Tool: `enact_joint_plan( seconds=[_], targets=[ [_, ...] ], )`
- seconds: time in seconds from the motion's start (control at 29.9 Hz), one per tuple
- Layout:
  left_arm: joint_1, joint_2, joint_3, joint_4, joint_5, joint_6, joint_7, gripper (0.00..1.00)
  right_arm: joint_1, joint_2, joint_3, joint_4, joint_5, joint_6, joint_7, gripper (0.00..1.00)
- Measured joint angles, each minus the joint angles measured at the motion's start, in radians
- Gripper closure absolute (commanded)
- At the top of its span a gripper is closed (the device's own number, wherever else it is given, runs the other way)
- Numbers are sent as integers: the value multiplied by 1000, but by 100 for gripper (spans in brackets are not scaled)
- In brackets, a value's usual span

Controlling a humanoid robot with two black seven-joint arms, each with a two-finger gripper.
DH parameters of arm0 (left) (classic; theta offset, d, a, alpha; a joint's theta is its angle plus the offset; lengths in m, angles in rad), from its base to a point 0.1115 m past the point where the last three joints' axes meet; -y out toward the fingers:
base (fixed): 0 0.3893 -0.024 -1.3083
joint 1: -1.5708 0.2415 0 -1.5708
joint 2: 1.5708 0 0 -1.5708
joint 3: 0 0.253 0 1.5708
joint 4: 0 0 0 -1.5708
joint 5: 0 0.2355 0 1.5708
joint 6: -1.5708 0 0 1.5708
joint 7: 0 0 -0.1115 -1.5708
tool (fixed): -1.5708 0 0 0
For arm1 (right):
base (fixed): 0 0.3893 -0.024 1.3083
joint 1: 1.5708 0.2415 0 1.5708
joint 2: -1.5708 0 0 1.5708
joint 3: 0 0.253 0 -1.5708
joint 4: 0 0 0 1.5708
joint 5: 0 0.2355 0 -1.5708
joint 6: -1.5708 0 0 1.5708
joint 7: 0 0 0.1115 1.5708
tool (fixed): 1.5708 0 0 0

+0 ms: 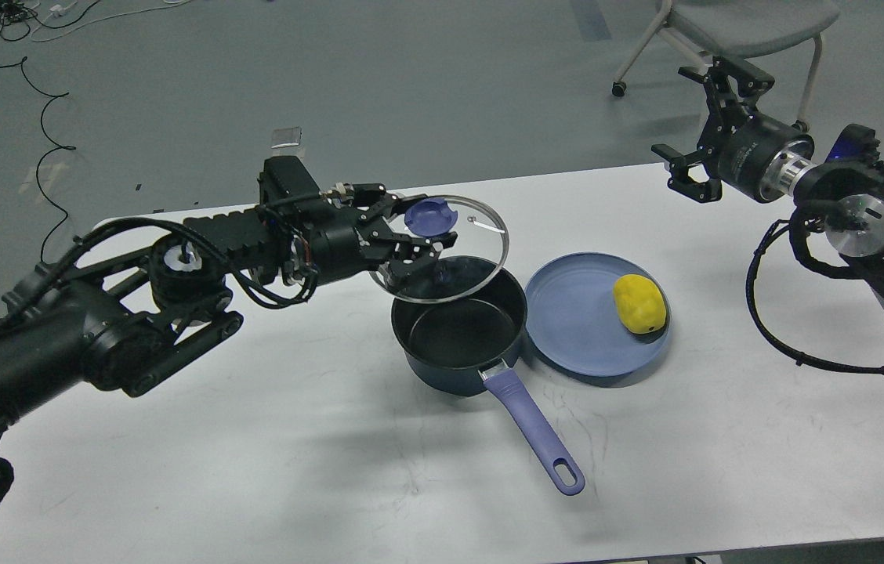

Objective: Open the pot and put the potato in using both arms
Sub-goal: 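Lift the glass lid off the saucepan with the left gripper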

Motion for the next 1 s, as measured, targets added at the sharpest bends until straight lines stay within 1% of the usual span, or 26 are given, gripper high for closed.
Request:
enact_joint_plan(
  seconds=[0.03,0.13,0.23,0.3,0.4,0.57,0.67,0.87,1.0],
  targets=[
    [-8,10,0,2,-16,0,0,99,0,1,0,0,0,0,0,0],
    [-19,64,1,6,-36,1,-4,100,2,3,0,0,0,0,0,0],
    [-17,135,2,8,-40,5,-17,100,6,4,0,0,0,0,0,0],
    [-6,179,6,8,-41,22,-30,100,7,4,0,0,0,0,0,0],
    [32,243,16,12,-44,70,-44,100,7,4,0,0,0,0,0,0],
    [131,306,19,17,-44,128,-55,100,7,8,1,0,0,0,0,0],
    [193,320,20,40,-43,169,-56,100,7,9,1,-4,0,0,0,0],
    [303,315,20,133,-42,267,-59,100,10,9,-1,-13,0,1,0,0],
    [353,309,20,156,-42,303,-60,100,12,10,-2,-14,0,1,0,0]
  ],
)
